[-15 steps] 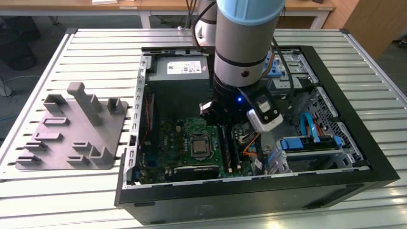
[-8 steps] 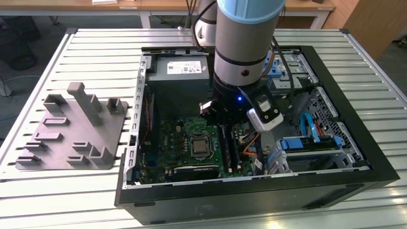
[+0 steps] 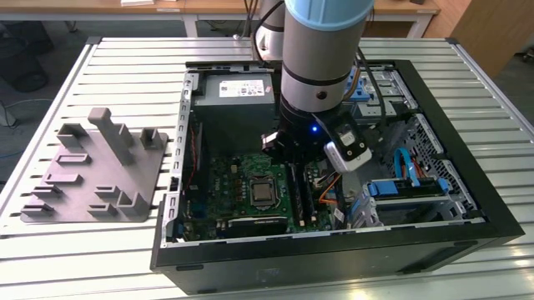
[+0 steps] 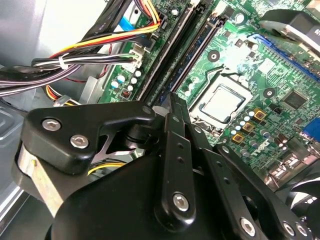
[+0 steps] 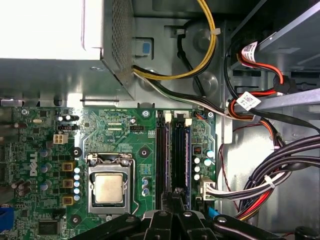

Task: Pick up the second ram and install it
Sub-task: 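Press down the second ram until it locks into place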

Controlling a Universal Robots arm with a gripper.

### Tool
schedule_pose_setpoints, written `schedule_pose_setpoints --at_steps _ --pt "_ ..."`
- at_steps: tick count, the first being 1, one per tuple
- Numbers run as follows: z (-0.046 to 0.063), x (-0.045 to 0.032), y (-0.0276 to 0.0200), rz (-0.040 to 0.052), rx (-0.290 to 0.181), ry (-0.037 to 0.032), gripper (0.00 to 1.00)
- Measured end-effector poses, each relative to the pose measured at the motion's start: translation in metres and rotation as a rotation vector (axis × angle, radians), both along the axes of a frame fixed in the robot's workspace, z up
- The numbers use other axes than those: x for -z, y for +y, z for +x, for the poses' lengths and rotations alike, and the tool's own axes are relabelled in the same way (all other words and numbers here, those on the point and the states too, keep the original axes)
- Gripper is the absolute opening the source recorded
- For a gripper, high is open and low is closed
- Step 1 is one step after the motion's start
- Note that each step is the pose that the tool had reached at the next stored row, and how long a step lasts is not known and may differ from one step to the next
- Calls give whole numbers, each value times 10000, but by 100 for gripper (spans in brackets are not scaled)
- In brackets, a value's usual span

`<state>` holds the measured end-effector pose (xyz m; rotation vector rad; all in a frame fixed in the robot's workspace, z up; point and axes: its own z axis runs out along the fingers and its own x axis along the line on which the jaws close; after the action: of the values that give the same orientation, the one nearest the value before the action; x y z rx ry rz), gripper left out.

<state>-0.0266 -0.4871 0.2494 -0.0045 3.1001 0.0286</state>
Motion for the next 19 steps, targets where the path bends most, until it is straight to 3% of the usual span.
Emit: schedule_pose_setpoints --at_steps 3,7,11,14,17,19 --pt "1 25 25 0 0 0 10" --pt "4 94 111 1 -1 5 10" --pt "5 168 282 2 0 5 10" --pt "5 222 361 10 -2 5 10" --pt "5 266 405 18 -3 5 10" --pt "5 289 409 13 -4 7 10"
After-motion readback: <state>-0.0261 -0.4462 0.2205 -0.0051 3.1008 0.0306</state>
